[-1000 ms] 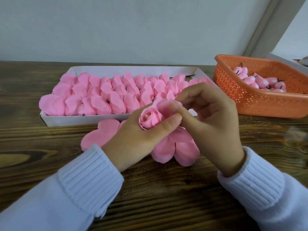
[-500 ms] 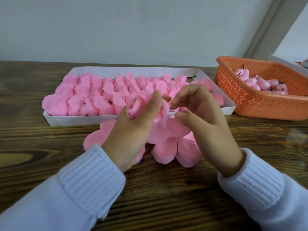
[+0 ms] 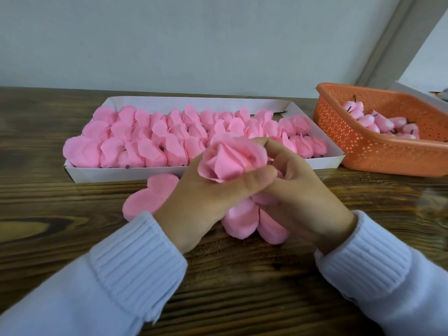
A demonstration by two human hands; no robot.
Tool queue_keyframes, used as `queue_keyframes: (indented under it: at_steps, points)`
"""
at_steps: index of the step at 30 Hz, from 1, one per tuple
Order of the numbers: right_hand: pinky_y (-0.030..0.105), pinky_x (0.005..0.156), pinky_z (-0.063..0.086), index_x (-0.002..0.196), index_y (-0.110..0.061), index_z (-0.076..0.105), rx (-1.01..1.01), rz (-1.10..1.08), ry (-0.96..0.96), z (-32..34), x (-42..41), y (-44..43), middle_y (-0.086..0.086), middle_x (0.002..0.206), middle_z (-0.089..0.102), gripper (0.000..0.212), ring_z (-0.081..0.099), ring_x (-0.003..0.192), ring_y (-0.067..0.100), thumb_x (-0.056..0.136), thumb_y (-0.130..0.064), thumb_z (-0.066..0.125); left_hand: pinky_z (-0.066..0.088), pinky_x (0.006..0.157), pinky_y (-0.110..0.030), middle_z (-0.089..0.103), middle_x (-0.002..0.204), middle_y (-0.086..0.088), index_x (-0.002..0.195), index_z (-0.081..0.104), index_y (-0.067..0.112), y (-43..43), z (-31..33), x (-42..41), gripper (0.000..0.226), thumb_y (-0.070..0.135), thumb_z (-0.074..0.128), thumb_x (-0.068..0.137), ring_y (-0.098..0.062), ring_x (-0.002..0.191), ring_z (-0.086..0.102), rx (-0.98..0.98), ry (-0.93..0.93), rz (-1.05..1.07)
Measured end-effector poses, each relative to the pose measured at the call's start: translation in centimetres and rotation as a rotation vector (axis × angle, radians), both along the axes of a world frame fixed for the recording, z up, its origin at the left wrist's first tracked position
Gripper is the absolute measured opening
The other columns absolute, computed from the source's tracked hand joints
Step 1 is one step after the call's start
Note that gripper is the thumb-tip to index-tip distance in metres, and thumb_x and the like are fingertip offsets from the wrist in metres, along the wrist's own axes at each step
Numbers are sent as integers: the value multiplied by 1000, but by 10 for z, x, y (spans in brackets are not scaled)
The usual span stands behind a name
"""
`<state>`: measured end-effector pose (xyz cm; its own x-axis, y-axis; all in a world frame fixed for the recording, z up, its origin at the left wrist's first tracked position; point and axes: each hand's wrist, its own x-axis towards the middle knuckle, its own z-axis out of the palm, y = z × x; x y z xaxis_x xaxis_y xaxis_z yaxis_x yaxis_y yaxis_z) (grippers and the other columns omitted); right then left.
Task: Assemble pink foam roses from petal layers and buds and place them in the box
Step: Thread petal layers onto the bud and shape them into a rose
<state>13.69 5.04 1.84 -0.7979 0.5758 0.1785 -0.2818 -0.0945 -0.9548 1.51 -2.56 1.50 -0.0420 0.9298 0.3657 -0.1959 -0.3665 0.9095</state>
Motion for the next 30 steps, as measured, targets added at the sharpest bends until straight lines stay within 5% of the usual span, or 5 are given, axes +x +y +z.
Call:
queue_keyframes:
  at_steps: [3, 17, 22, 27, 30]
  points:
    - [45, 91, 48, 127, 10, 42, -76, 78, -32, 5, 3, 4, 36, 114, 51, 49, 49, 105, 41, 81, -2, 52, 51, 67, -8, 71, 84, 9, 102, 56, -1, -3, 4, -3, 20, -6, 56, 84, 4, 78, 68, 4, 54, -263]
    - [38, 93, 51, 129, 7, 48, -123, 202, -110, 5, 8, 11, 28, 115, 56, 44, 57, 105, 36, 85, -1, 53, 53, 83, -21, 73, 100, 8, 96, 72, 24, -1, -2, -4, 18, 34, 70, 81, -5, 96, 68, -64, 210, 122]
    - [25, 69, 57, 98, -6, 71, 311, -243, -270, 5, 9, 13, 11, 89, 74, 12, 72, 81, 21, 91, -9, 62, 43, 51, -3, 71, 68, 12, 95, 73, 25, -2, 1, -2, 24, 41, 62, 81, 8, 57, 62, -69, 71, 268]
    - [20, 64, 53, 85, -19, 72, 731, -456, -259, 1, 8, 11, 2, 78, 71, 13, 67, 73, 16, 88, -8, 66, 55, 78, -26, 74, 99, -5, 95, 74, 34, 0, 0, -3, 25, 52, 67, 79, -10, 86, 71, -176, 29, 303]
    - [14, 62, 50, 83, -29, 67, 867, -550, -185, 3, 8, 8, -6, 72, 68, 17, 64, 70, 7, 86, -12, 66, 45, 46, -8, 70, 103, -18, 115, 66, 16, -1, 4, 0, 55, 54, 63, 75, -4, 60, 66, -252, -140, 190]
